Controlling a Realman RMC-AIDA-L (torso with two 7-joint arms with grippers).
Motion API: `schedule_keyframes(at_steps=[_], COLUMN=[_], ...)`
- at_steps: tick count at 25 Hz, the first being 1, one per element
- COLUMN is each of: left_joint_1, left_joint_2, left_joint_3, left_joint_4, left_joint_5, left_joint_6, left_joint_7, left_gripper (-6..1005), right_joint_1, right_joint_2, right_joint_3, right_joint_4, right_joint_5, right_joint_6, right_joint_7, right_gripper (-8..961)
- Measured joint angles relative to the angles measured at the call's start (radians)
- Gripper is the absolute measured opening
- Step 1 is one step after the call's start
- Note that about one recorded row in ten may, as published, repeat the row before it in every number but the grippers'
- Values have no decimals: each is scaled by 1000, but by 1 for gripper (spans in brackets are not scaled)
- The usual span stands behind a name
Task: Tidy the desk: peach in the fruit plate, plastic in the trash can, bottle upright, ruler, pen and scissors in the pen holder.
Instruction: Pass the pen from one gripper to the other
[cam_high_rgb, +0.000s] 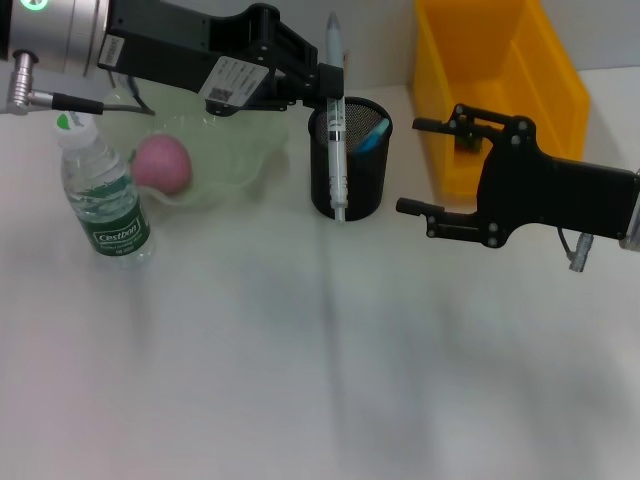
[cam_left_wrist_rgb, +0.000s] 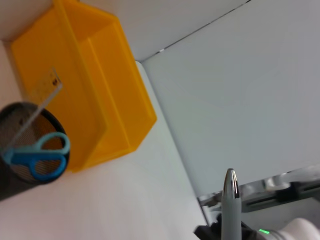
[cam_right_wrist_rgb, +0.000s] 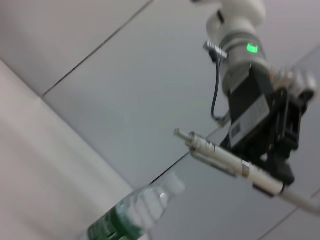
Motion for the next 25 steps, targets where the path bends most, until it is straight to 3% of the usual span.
schedule_keyframes(at_steps=[4,10,25], left_joint_1=[-1,-2,-15], left_joint_2=[8,6,0], left_joint_3=[-18,-27,-27], left_joint_4=[-42,-71,-106], left_joint_5=[-23,-43,-47], left_joint_6=[6,12,17], left_joint_7=[-18,-27,-28], left_gripper=[186,193,209], right_joint_1=[10,24,38], right_joint_2=[-6,-30,-15], right_joint_3=[0,1,-5], right_joint_4=[53,168,303], right_joint_5=[37,127,145], right_joint_6=[-27,-93,-156], right_joint_7=[-149,-392,-738], right_gripper=[727,726,726])
